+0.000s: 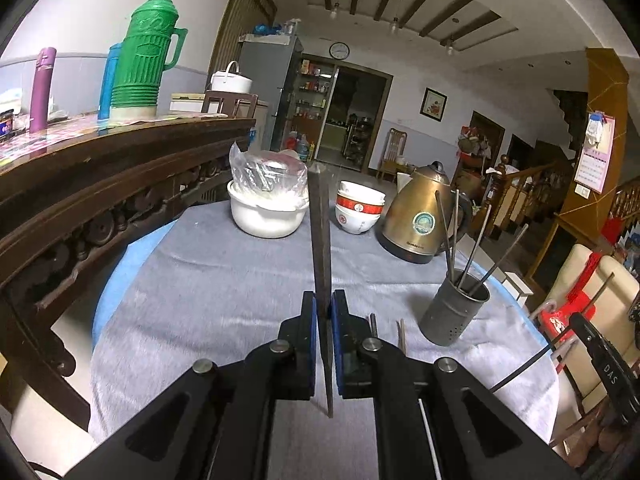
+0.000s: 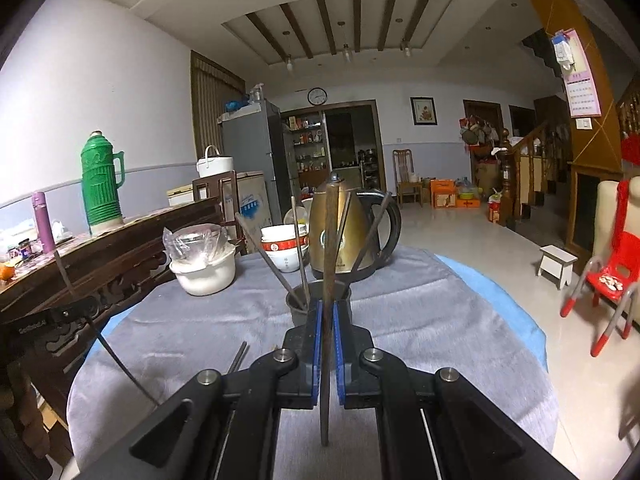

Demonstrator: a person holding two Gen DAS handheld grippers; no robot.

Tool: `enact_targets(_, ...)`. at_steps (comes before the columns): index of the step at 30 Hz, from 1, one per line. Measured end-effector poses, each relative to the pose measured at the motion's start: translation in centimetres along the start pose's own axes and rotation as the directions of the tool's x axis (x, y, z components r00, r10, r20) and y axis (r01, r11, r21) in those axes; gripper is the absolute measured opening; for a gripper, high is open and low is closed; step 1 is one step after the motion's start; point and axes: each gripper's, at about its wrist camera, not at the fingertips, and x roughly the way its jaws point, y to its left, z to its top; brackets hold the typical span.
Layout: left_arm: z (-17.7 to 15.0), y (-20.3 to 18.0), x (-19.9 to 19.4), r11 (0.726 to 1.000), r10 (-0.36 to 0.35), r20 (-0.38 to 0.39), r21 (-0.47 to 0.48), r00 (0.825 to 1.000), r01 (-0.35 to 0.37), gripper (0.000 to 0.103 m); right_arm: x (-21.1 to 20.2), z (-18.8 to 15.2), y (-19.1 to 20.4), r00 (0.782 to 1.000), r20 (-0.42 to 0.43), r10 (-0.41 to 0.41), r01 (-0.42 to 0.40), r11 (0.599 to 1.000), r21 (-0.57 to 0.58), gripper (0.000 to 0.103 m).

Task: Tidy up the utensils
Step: 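Lift both held chopsticks and carry them over the grey cup, then lower both chopsticks into the grey cup and open both tools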

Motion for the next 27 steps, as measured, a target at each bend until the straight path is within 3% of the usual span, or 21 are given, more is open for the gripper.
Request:
enact_targets(17, 2.2, 0.5, -0.5, 0.993, -0.066, 0.010, -0.098, 0.998, 0.067, 0.007, -0.7, 2.4, -1.9, 0.999, 0.035, 0.024, -0.027, 0.994, 0.108, 0.006)
enact_targets(23, 3.4, -0.7, -0.3, 0.989, -0.108, 0.013, -0.104, 0.994, 0.109, 0.007, -0.8, 3.2, -2.4, 0.998, 0.045, 0.038, -0.044, 0.990, 0.136, 0.006)
enact_targets(27, 3.4, -1.9, 0.3, 0.992, -0.098, -0.008, -0.084, 0.995, 0.097, 0.007, -0.8, 3.2, -2.4, 0.998, 0.040, 0.051, -0.056, 0.988, 0.144, 0.006)
